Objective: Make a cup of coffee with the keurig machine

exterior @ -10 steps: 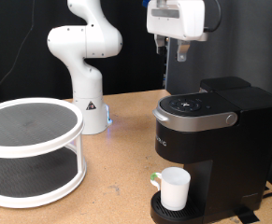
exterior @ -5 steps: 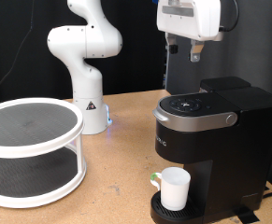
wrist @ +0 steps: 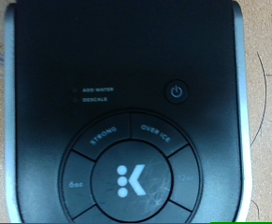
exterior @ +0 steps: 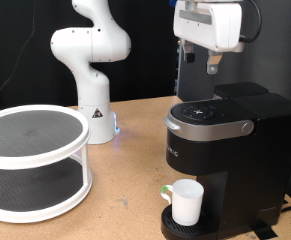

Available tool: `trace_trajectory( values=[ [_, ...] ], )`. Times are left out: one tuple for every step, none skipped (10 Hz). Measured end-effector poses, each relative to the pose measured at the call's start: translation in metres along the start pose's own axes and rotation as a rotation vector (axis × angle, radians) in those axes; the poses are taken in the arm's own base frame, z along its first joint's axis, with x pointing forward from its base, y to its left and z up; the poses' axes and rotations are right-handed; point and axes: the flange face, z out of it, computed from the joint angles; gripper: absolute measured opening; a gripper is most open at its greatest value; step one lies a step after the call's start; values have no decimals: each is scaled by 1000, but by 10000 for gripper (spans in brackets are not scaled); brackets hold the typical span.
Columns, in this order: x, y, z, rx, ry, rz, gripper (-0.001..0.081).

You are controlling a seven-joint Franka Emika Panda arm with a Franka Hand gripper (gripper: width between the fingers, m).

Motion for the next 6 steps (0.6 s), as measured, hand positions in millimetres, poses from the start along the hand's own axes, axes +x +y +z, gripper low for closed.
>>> trace_trajectory(
  values=[
    [3,3,4,3,-12,0,803],
    [6,5,8,3,-25,-8,803],
    [8,5,14,1,-38,-17,803],
    [10,4,18,1,-49,-25,803],
    [11,3,23,2,-60,-33,803],
    [11,1,28,4,-68,-38,803]
  ],
)
